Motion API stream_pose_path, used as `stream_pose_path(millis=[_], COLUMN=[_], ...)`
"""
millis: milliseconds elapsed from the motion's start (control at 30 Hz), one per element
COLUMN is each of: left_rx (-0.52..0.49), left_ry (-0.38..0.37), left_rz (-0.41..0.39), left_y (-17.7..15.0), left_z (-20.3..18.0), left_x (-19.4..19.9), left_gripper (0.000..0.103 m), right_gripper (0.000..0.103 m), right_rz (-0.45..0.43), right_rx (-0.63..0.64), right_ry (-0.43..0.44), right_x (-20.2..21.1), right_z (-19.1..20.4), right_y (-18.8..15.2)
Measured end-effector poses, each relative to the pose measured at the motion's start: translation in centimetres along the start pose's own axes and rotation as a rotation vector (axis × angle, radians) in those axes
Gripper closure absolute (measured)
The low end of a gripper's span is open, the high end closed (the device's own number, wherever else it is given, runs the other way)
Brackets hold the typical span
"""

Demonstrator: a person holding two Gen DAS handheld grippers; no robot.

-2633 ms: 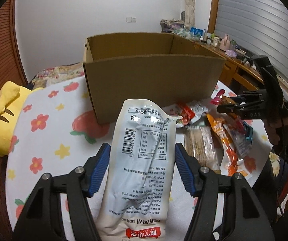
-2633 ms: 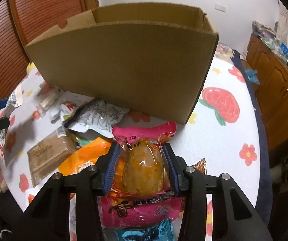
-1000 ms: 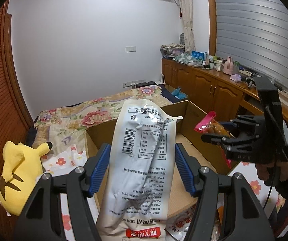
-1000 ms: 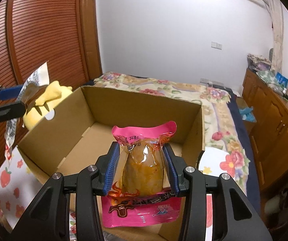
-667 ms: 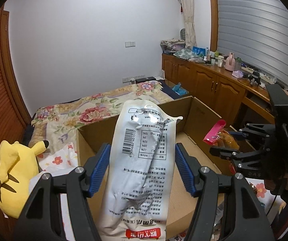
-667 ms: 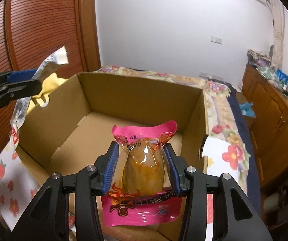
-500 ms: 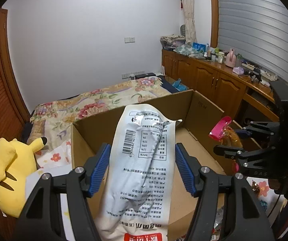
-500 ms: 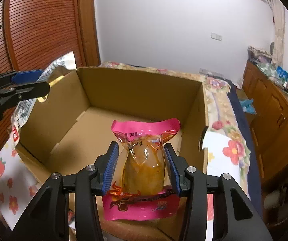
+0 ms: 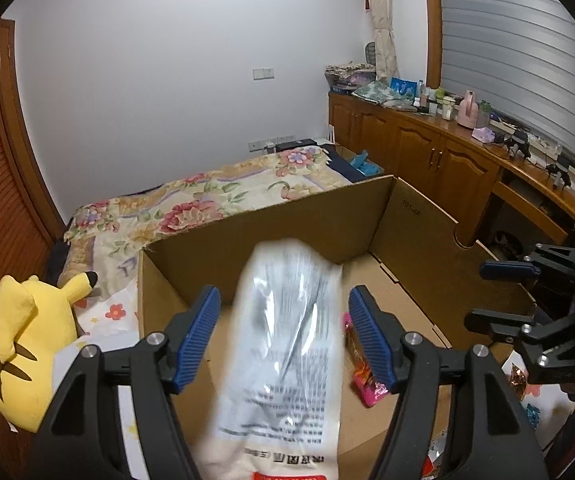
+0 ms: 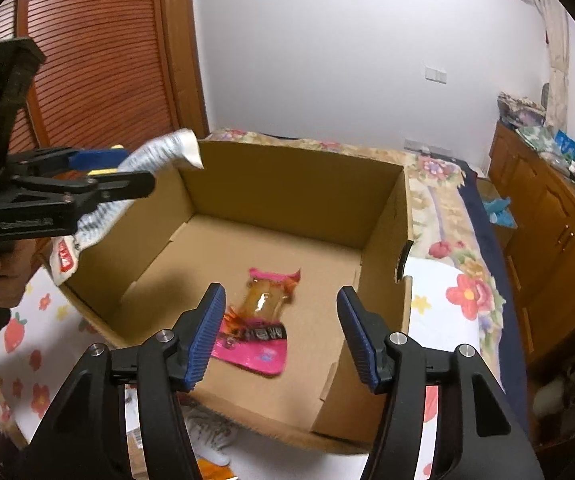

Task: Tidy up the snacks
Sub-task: 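Carry both packets over the box and open both tools to drop them, then grasp the gold candy with the right tool while the left tool grasps the wrapped cake bar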

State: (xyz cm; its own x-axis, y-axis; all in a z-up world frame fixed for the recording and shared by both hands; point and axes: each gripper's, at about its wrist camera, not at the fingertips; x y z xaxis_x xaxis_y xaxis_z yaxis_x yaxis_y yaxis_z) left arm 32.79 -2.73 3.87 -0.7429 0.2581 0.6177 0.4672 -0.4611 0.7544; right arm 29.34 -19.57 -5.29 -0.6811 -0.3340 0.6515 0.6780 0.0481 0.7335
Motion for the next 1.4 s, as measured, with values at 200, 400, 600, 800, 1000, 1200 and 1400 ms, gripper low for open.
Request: stream_pose_path(millis=[200,400,600,800,1000,1200,1400], left_rx=[0.003,-0.028,-0.041,-0.066,-0.052,-0.054,-0.057], left_ry=[-0.010,-0.023,-0.069,-0.102,-0.132,-0.144,-0.159], left_rz=[-0.016,-0.035,-0.059,-0.051,-0.012,0.045,0.082], left_y=[-0.2,-2.1,-4.7,-7.4,-10.3,-13.3,-15.2], left_z=[0.1,-2.0,-4.6,-8.0,-10.5,-12.5,-13.6], left_x=[1.3,4.3,7.4,9.0,8.8,7.4,6.1], left_gripper=[0.030,0.030,0.029,0.029,0.029,0.029,0.029], right_gripper=[0.043,0.041,0.039,0.039,0.039,0.039,0.040], right_rz=[-0.016,-0.035,-0.054,-0.050,-0.047,-0.026,0.021], right_rx=[0.002,0.001,-0.012,-0.018,-0.077,-0.110,-0.107], right_ry=[0.023,0.043,0.059,0.028,0.004,-0.019,-0.055], right_x=[1.6,4.0,7.3,9.8,11.3,11.2,8.8], right_z=[0.6,0.7,0.4,-0.6,-2.6,-4.4,-5.9], right_y=[-0.3,-1.5,-4.0,-7.5,-10.4,-12.7,-14.2])
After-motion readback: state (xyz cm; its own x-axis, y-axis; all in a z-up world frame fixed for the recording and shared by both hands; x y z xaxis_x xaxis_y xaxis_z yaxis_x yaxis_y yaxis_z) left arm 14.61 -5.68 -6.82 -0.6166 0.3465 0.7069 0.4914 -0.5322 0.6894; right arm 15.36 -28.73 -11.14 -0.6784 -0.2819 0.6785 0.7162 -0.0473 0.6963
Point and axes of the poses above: each gripper's, at about its wrist camera, not at the fingertips, and x roughly against the way its jaws point, z to its left, y to its top, and after that the axes turned 14 degrees about -x, right-handed
